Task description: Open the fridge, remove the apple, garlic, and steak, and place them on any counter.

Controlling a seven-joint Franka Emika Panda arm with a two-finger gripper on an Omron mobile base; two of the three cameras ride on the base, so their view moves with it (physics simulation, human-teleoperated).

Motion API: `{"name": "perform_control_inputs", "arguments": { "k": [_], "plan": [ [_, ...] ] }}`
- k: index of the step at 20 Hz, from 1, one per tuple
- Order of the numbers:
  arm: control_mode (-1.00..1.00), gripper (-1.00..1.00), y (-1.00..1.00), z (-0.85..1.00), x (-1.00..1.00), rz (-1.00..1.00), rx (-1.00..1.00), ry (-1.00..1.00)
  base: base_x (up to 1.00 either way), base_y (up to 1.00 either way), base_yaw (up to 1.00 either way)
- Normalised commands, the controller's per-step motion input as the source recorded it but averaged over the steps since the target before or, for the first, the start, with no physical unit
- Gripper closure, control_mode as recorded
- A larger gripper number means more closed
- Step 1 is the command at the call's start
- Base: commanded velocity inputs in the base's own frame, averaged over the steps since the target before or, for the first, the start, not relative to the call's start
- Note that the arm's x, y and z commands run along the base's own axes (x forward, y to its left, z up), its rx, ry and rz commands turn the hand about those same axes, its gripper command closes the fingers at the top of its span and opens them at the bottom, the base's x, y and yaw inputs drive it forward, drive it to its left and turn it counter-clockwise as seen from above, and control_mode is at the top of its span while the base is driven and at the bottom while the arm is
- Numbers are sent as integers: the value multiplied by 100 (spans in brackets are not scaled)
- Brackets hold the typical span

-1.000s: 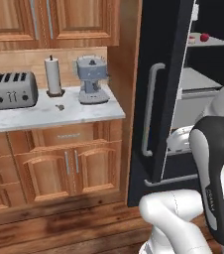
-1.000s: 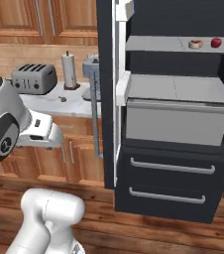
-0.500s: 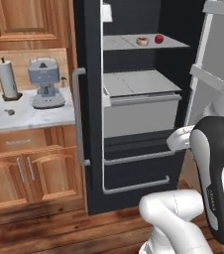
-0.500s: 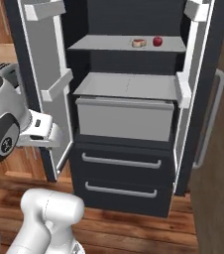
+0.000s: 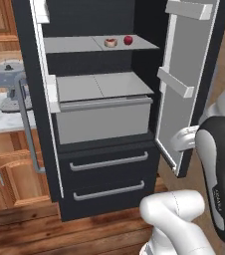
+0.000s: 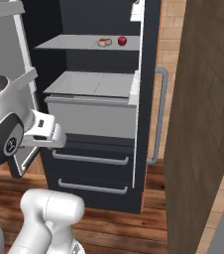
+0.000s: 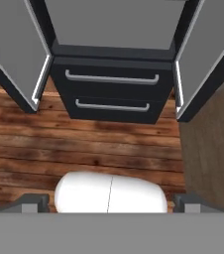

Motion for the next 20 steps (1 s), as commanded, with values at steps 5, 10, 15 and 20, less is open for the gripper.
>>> {"name": "perform_control_inputs", "arguments": {
  "k": [5,10,15,20],
  "plan": [
    [100,-100,0,0,0,0,0,0,25,0,0],
    [100,-100,0,0,0,0,0,0,66,1,0],
    [100,-100,0,0,0,0,0,0,89,0,0],
    [100,-100,0,0,0,0,0,0,100,11,1]
  ]
}}
